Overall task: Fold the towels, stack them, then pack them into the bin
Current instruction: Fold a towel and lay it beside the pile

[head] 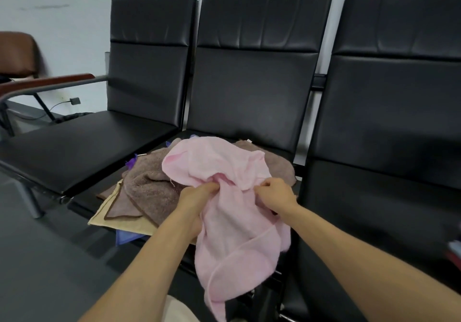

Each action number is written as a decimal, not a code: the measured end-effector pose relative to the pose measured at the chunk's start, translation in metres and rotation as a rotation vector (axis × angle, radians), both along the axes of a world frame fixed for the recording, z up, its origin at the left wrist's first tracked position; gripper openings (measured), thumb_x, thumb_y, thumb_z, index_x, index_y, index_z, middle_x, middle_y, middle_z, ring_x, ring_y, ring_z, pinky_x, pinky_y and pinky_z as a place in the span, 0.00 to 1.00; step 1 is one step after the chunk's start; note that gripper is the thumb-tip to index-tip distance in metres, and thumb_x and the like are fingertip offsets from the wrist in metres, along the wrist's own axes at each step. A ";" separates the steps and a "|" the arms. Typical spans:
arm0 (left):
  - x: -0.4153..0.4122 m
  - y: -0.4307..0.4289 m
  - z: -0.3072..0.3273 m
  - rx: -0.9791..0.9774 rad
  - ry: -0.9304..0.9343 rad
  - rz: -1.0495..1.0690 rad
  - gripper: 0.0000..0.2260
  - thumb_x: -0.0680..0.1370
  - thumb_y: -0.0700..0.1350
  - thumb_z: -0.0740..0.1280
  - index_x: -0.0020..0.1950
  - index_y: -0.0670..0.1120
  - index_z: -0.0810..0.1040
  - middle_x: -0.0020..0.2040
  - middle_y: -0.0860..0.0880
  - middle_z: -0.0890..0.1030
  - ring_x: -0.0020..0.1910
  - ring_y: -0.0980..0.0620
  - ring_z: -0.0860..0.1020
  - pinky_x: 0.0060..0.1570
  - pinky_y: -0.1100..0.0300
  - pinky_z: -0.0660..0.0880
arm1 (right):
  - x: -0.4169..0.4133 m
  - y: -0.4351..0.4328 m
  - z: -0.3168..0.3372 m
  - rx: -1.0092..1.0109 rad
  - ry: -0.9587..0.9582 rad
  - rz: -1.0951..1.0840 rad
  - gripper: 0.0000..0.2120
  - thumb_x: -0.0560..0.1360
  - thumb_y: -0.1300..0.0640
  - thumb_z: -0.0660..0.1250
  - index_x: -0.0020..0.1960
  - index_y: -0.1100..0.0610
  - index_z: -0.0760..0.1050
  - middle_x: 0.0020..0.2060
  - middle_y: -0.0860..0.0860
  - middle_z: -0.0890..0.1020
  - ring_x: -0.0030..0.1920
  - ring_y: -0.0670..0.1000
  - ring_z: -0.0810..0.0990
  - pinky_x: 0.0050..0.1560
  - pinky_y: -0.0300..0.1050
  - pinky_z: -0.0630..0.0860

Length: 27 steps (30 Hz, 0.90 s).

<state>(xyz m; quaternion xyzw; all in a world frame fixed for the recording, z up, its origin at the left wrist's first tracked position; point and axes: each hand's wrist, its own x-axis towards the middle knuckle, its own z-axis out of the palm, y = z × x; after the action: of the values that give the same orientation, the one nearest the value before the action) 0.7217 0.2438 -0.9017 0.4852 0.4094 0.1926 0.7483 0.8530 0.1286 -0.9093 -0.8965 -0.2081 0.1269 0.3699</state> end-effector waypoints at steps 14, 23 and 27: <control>0.010 -0.023 0.108 0.505 -0.240 0.084 0.06 0.74 0.57 0.64 0.44 0.58 0.79 0.44 0.51 0.82 0.47 0.49 0.81 0.50 0.48 0.79 | 0.001 -0.040 0.145 0.749 0.359 0.130 0.17 0.75 0.63 0.65 0.60 0.47 0.77 0.53 0.53 0.82 0.54 0.54 0.81 0.57 0.54 0.78; 0.030 -0.062 0.243 0.609 -0.393 -0.040 0.10 0.78 0.50 0.65 0.57 0.48 0.77 0.52 0.49 0.81 0.50 0.50 0.80 0.50 0.55 0.77 | 0.013 -0.160 0.275 0.786 -0.322 0.013 0.09 0.71 0.62 0.70 0.40 0.49 0.83 0.44 0.45 0.83 0.48 0.44 0.79 0.47 0.38 0.71; 0.038 -0.093 0.278 0.624 -0.368 -0.168 0.15 0.78 0.51 0.66 0.62 0.45 0.76 0.55 0.47 0.81 0.54 0.47 0.80 0.56 0.52 0.77 | 0.017 -0.229 0.304 0.769 -0.363 -0.051 0.06 0.71 0.62 0.71 0.43 0.52 0.83 0.47 0.46 0.83 0.50 0.45 0.78 0.47 0.38 0.72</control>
<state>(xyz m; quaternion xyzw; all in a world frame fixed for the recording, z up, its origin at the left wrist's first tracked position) 0.7597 0.1512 -0.6238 0.6791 0.1485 0.3299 0.6387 0.8703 -0.1002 -0.6048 -0.7060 -0.2798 -0.1291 0.6376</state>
